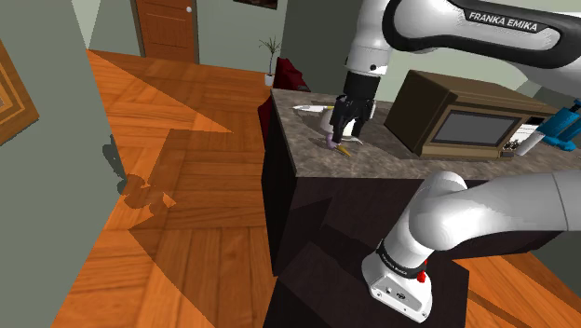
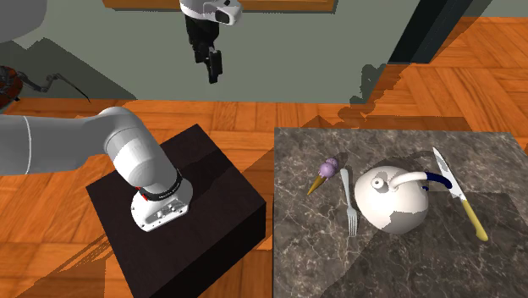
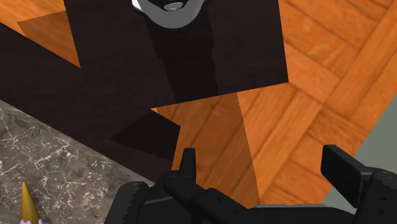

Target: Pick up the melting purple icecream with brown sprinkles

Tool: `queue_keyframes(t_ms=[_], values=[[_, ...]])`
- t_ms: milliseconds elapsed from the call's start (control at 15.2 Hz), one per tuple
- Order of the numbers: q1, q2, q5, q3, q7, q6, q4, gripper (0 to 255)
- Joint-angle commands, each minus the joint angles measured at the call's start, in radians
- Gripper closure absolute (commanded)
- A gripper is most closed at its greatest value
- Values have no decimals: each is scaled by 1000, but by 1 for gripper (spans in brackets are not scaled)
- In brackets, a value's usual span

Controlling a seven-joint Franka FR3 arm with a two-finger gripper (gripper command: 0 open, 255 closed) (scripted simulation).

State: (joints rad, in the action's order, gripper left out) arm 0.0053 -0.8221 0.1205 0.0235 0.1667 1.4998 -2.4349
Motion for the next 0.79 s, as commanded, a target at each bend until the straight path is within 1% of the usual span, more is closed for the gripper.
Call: queue_keyframes(t_ms=[0, 396, 726], values=[[0, 0, 0, 0, 0, 0, 0, 0], [-62, 78, -93, -56, -51, 167, -64, 0], [-115, 172, -164, -106, -83, 313, -88, 0]])
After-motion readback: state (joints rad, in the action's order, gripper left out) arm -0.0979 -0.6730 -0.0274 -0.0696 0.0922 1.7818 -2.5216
